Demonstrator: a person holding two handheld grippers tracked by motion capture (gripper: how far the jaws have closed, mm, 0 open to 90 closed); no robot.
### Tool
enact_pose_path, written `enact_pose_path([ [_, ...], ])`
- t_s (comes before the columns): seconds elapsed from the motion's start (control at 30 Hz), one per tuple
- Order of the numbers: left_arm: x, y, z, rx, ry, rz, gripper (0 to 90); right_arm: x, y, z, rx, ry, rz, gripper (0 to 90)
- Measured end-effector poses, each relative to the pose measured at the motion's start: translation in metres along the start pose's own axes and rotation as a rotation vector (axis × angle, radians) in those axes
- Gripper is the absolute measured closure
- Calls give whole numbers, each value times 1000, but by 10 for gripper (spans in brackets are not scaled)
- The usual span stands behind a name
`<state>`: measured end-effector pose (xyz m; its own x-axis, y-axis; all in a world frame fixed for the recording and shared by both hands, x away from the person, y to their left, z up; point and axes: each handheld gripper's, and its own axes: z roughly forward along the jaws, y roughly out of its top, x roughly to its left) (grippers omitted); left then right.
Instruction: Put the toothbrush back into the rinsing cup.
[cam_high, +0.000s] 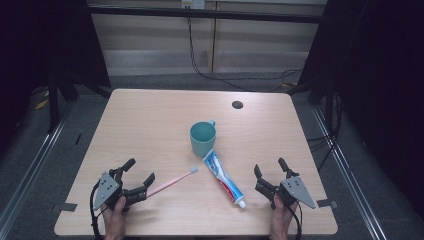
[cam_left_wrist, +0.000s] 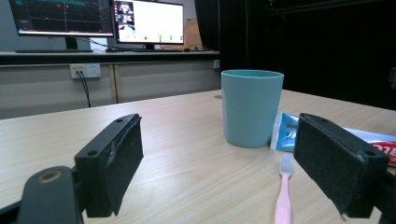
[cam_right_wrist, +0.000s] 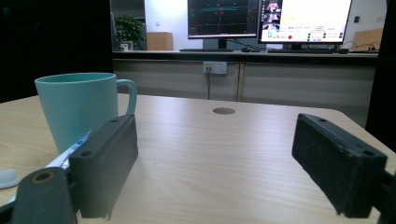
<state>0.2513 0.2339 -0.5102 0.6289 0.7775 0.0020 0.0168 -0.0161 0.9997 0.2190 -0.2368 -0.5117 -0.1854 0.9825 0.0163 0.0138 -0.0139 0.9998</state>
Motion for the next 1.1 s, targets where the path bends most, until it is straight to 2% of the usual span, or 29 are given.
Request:
enact_pose_path([
  [0.03, 0, 0, 0, 0, -1, -1, 157, 0, 0, 0, -1, -12, -1, 135],
  [0.2, 0, 0, 0, 0, 4, -7, 160, 0, 0, 0, 0, -13, 0, 138],
  [0.23, 0, 0, 1, 5, -7, -12, 160, 0, 0, 0, 0, -13, 0, 138],
  [0.27, 1, 1, 4, 29, -48, -20, 159, 1, 0, 0, 1, -21, -1, 141],
  [0.37, 0, 2, 5, 39, -50, -39, 159, 1, 0, 0, 2, -26, -3, 141],
  [0.5, 1, 2, 4, 39, -42, -31, 157, 1, 0, 0, 2, -22, 0, 140],
  [0.57, 1, 3, 4, 41, -29, -60, 157, 1, 0, 0, 5, -31, -1, 142],
  [0.67, 2, 5, 4, 49, -12, -73, 158, 2, 1, 1, 13, -49, -8, 145],
  [0.8, 2, 9, 4, 95, -21, -73, 159, 3, 1, 1, 14, -48, -9, 145],
  [0.83, 2, 10, 5, 99, -25, -94, 158, 2, 0, 1, 11, -47, -8, 145],
  [0.93, 2, 16, 6, 114, -45, -106, 157, 2, 0, 0, 7, -43, -3, 144],
  [1.03, 1, 23, 6, 144, -48, -87, 158, 1, 0, 0, 3, -40, 0, 139],
  [1.07, 0, 25, 6, 156, -42, -75, 158, 1, 0, 0, 1, -39, -1, 138],
  [1.1, 1, 28, 7, 172, -54, -55, 159, 1, 0, 0, 1, -39, -3, 138],
])
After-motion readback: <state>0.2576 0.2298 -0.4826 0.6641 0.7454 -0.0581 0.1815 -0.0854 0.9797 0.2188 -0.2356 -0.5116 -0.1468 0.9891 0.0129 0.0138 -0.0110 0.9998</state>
